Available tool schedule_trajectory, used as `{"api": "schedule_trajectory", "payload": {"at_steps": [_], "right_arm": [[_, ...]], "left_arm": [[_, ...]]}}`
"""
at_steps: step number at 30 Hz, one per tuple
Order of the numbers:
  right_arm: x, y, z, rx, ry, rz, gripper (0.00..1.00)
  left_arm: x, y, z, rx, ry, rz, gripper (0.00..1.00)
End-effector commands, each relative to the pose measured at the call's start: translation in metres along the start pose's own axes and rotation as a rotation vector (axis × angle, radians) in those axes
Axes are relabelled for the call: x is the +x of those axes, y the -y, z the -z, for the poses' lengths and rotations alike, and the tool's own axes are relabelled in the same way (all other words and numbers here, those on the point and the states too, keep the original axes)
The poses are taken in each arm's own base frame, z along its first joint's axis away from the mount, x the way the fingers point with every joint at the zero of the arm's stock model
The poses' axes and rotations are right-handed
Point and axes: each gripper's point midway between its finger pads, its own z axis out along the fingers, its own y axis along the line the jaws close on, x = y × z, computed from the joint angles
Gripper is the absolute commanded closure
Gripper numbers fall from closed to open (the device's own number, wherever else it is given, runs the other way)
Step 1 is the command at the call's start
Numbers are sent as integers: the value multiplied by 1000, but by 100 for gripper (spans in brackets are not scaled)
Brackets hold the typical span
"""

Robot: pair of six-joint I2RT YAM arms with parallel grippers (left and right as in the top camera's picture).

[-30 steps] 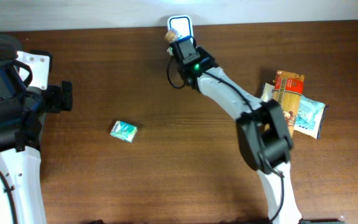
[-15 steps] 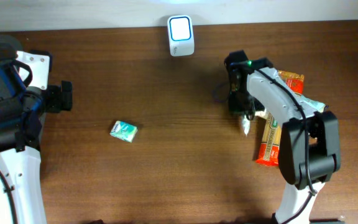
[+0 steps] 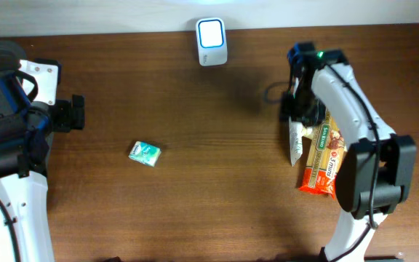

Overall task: Scan the item barcode
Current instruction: 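Reach the right gripper to the teal tissue packet and grasp it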

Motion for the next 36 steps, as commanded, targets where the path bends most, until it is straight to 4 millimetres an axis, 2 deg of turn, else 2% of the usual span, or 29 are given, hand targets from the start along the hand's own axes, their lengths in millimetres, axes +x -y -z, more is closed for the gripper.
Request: {"api": "schedule_trajectory", "payload": {"at_steps": [1, 2, 4, 6, 9, 12, 14, 17, 20, 24, 26, 30, 32, 34, 36], "right_arm": [[-7, -82, 53, -396, 83, 205, 44], [-5, -111, 60, -486, 111, 307, 46], [2, -154, 52, -512, 159, 456, 46], [17, -202, 36, -534, 180, 573, 46], [42, -270, 4, -579, 171, 642, 51], [66, -321, -29, -647, 149, 712, 54], [82, -343, -60, -670, 111, 732, 54], [87, -352, -81, -674, 87, 725, 54], [91, -356, -84, -705, 69, 729, 54], [105, -359, -91, -717, 21, 744, 55], [108, -356, -98, -700, 4, 737, 62], [113, -352, -116, -681, -50, 702, 68], [120, -354, -112, -721, -85, 706, 70], [126, -356, -108, -753, -114, 710, 70], [127, -355, -108, -754, -122, 707, 60]], "left_arm": [[-2, 0, 1, 5, 8, -10, 1], [-2, 0, 1, 5, 8, -11, 1], [-2, 0, 1, 5, 8, -10, 1], [-2, 0, 1, 5, 8, -10, 1], [-2, 0, 1, 5, 8, -10, 1], [-2, 0, 1, 5, 8, -10, 1], [-2, 0, 1, 5, 8, -11, 1], [-2, 0, 1, 5, 8, -10, 1], [-2, 0, 1, 5, 8, -10, 1], [-2, 0, 1, 5, 8, -10, 1], [-2, 0, 1, 5, 8, -10, 1], [-2, 0, 1, 5, 8, -11, 1], [-2, 0, 1, 5, 8, -10, 1], [-2, 0, 1, 5, 8, -11, 1], [-2, 0, 1, 5, 8, -10, 1]]}}
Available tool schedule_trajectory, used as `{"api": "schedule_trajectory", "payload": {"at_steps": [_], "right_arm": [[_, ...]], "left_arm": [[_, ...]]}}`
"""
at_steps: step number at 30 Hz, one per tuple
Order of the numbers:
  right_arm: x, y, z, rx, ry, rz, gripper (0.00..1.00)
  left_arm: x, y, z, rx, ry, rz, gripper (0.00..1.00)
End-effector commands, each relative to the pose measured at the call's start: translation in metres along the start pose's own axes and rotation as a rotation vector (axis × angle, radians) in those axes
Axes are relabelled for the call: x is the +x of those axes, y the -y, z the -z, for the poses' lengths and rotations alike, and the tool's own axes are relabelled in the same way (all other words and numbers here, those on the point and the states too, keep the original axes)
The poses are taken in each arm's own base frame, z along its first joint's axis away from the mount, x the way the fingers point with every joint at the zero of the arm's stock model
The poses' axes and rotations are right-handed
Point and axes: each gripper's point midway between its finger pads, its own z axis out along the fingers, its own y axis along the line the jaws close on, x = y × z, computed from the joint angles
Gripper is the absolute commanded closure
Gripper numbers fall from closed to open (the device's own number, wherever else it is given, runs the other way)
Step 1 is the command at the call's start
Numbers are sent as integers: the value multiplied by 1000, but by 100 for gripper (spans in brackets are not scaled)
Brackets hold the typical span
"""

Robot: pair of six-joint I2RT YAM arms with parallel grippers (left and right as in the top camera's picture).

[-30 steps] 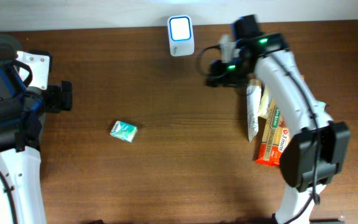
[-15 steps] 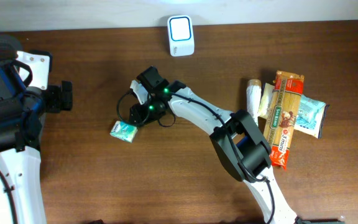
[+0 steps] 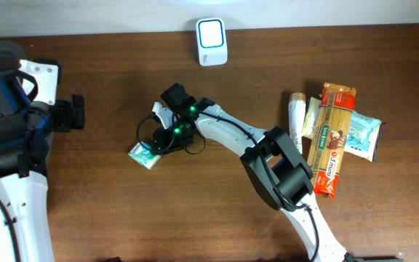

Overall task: Scan the item barcode
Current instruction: 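Reach the right gripper to the teal tissue packet and grasp it, then lift the teal tissue packet and carry it toward the scanner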

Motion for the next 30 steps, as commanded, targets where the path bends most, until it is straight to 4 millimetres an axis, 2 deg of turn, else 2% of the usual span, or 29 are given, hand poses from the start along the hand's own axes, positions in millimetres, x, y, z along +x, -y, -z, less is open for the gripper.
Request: {"api": "schedule_trajectory", "payload": {"at_steps": [1, 7, 9, 13, 15, 16, 17, 18, 20, 22, 23, 24, 28, 30], "right_arm": [[11, -1, -12, -36, -43, -19, 60], [21, 2, -12, -20, -81, -50, 62], [25, 11, -16, 35, -86, -54, 66], [22, 2, -26, 52, -65, -5, 66], [21, 5, -30, 100, -52, 13, 67], [21, 5, -31, 112, -49, 19, 74], [23, 4, -32, 115, -54, 21, 89], [24, 5, -32, 115, -58, 18, 96], [29, -1, -28, 75, -85, -3, 96], [26, -10, -3, -20, -107, -44, 96], [20, -16, 20, -76, -100, -27, 96], [16, -23, 61, -130, -79, 4, 96], [18, -47, 147, -268, -9, 136, 96], [23, -60, 183, -351, 30, 187, 96]], "left_arm": [[-2, 0, 1, 5, 8, -10, 1], [-2, 0, 1, 5, 8, -10, 1], [-2, 0, 1, 5, 8, -10, 1], [-2, 0, 1, 5, 7, -10, 1], [-2, 0, 1, 5, 7, -10, 1], [-2, 0, 1, 5, 8, -10, 1], [-2, 0, 1, 5, 8, -10, 1], [-2, 0, 1, 5, 7, -10, 1], [-2, 0, 1, 5, 8, -10, 1], [-2, 0, 1, 5, 8, -10, 1], [-2, 0, 1, 5, 8, -10, 1], [-2, 0, 1, 5, 8, -10, 1], [-2, 0, 1, 5, 7, -10, 1], [-2, 0, 1, 5, 7, -10, 1]]}}
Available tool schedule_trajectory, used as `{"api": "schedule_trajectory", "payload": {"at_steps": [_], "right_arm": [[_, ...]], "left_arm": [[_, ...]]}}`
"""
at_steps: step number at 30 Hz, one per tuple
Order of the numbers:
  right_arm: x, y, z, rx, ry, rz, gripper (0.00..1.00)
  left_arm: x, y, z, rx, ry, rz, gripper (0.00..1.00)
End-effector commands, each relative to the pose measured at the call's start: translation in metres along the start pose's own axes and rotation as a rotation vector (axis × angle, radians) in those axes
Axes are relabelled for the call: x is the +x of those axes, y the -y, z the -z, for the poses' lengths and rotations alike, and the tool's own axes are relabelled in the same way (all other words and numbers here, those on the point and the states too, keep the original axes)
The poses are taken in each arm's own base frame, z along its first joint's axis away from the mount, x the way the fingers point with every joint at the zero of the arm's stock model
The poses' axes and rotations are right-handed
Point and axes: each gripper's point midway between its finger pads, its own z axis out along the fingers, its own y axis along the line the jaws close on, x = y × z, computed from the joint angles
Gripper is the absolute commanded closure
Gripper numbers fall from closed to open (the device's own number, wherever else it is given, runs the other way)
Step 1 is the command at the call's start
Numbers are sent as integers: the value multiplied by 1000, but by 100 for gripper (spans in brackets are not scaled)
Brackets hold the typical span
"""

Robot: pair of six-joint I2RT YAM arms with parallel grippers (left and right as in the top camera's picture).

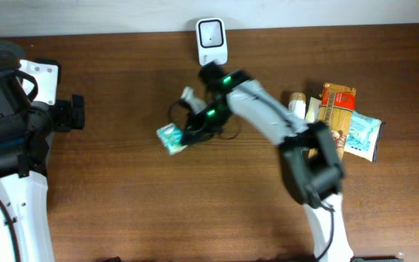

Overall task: Scan the item barcode
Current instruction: 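Lift the teal tissue packet and carry it toward the scanner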

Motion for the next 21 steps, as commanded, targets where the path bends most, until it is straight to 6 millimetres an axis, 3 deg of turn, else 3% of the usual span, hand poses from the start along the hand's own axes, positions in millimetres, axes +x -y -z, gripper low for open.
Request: {"api": "schedule_trajectory", "payload": {"at_steps": [1, 3, 7, 12, 21], "right_arm": [[6, -74, 63, -243, 111, 276, 96], [10, -92, 96, -424, 190, 326, 96], [5, -97, 139, -567, 321, 321, 96], [2, -77, 165, -552, 382, 261, 96], [11, -23, 251, -491, 585, 115, 96]], "left_arm": [[-2, 0, 1, 5, 8, -10, 1], [-2, 0, 1, 5, 8, -10, 1], [-2, 0, 1, 5, 8, -10, 1], [-2, 0, 1, 5, 8, -10, 1], [-2, 0, 1, 5, 8, -10, 1]]}}
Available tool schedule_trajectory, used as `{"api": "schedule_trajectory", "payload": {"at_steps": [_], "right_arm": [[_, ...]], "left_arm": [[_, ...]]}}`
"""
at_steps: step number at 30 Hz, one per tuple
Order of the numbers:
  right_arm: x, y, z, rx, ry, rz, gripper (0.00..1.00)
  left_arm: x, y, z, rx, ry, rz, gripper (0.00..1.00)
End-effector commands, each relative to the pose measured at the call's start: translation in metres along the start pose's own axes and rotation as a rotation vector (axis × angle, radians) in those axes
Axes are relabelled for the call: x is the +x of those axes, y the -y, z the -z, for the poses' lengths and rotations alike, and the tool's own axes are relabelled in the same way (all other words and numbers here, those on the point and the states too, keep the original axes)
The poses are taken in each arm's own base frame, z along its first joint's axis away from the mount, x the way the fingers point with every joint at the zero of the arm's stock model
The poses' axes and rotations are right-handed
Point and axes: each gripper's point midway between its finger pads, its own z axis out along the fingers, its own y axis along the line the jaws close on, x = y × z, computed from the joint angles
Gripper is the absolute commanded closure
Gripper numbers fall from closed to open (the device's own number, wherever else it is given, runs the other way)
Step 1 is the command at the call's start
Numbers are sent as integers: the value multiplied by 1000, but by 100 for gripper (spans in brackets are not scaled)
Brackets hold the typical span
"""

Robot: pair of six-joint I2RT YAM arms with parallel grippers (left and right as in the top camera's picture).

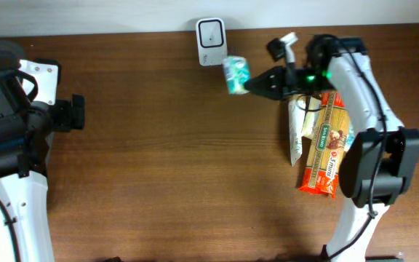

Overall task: Scan the item barcode
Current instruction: 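Lift the teal tissue packet and carry it toward the scanner, then hold the tissue packet in front of the scanner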

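Note:
A small green and white packet (235,75) hangs above the table just right of the white barcode scanner (210,33) at the back edge. My right gripper (247,84) is shut on the packet, its arm reaching in from the right. My left gripper (77,113) rests far left, its fingers too dark to read.
A heap of groceries lies at the right: an orange pasta packet (327,140), a pale tube (295,127) and a light blue pouch (362,136). The right arm's base (373,175) stands over the heap.
My right gripper has carried the green packet from the table's middle, below the scanner, up and right, to just beside the scanner. The left arm has not moved.
The green packet lay on the table left of centre while my right gripper was over the grocery heap. Then the gripper was at the packet. Later it held the packet lifted below the scanner, and now holds it beside the scanner.

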Motion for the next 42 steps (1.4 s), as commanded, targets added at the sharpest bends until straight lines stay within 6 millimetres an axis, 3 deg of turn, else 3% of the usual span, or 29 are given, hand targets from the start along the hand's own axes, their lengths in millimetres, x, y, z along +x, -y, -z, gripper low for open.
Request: {"api": "schedule_trajectory", "payload": {"at_steps": [1, 6, 9, 10, 14, 17, 19, 23, 24, 26, 29, 42], "right_arm": [[-10, -12, 24, -6, 73, 33, 96], [-17, -7, 21, 73, 30, 96, 96], [-46, 45, 14, 577, -28, 74, 96], [-69, 58, 14, 833, 17, 133, 96], [-130, 68, 19, 1443, 208, 426, 96], [-159, 71, 1, 1710, 239, 688, 96], [-174, 87, -8, 1835, 233, 805, 96], [-184, 145, -12, 1963, 83, 943, 96], [-182, 170, -17, 1979, -1, 990, 96], [-180, 192, -20, 1991, -52, 1015, 96], [-178, 205, -21, 1992, -54, 1014, 96], [-180, 215, -31, 1933, -47, 1035, 96]], "left_arm": [[-2, 0, 1, 5, 8, -11, 1], [-2, 0, 1, 5, 8, -10, 1], [-2, 0, 1, 5, 8, -10, 1], [-2, 0, 1, 5, 8, -10, 1], [-2, 0, 1, 5, 8, -10, 1], [-2, 0, 1, 5, 8, -11, 1], [-2, 0, 1, 5, 8, -11, 1], [-2, 0, 1, 5, 8, -10, 1], [-2, 0, 1, 5, 8, -10, 1], [-2, 0, 1, 5, 8, -10, 1], [-2, 0, 1, 5, 8, -10, 1], [-2, 0, 1, 5, 8, -10, 1]]}}
